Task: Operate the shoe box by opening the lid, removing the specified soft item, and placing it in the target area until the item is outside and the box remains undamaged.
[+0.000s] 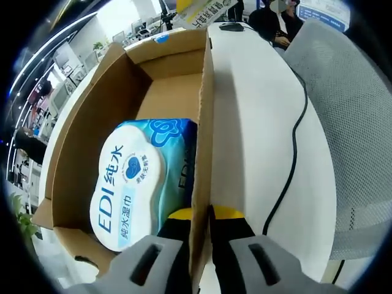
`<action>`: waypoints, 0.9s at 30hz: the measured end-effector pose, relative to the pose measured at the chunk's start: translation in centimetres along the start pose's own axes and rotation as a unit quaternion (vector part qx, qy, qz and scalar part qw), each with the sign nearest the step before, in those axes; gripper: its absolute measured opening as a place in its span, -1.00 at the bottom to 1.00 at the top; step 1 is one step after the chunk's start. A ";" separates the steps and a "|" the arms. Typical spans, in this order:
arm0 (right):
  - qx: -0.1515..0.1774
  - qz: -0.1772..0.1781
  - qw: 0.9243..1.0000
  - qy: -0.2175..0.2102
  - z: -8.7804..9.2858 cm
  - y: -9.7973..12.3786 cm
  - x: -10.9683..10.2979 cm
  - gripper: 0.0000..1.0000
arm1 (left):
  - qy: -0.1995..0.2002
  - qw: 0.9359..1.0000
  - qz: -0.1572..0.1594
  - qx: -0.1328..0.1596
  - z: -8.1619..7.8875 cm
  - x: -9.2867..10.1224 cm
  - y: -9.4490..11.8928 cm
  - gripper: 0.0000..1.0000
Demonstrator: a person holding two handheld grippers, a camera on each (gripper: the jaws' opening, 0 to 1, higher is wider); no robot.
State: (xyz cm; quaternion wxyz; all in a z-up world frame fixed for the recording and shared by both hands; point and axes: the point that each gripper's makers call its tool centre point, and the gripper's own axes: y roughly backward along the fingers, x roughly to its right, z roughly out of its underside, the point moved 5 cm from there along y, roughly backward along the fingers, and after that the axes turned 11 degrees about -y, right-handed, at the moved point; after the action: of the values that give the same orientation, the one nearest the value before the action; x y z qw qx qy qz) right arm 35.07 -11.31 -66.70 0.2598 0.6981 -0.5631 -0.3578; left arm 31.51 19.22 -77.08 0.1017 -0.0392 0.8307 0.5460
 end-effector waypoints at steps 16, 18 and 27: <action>0.001 0.035 0.998 -0.043 3.9 -1.4 2.0 -0.62 | 0.001 1.000 0.001 0.000 0.0 0.0 0.0 -0.93; 0.000 0.039 0.998 -0.046 4.3 -1.4 2.2 -0.62 | 0.002 1.000 0.001 0.000 0.0 0.0 0.0 -0.93; 0.008 0.054 0.998 -0.028 5.3 -1.2 2.1 -0.62 | 0.001 1.000 0.001 0.000 0.0 0.0 0.0 -0.93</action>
State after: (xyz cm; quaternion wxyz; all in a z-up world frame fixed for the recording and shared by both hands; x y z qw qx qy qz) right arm 31.81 -12.83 -71.25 0.2576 0.6584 -0.6101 -0.3577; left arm 31.47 19.19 -77.09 0.1002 -0.0396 0.8306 0.5464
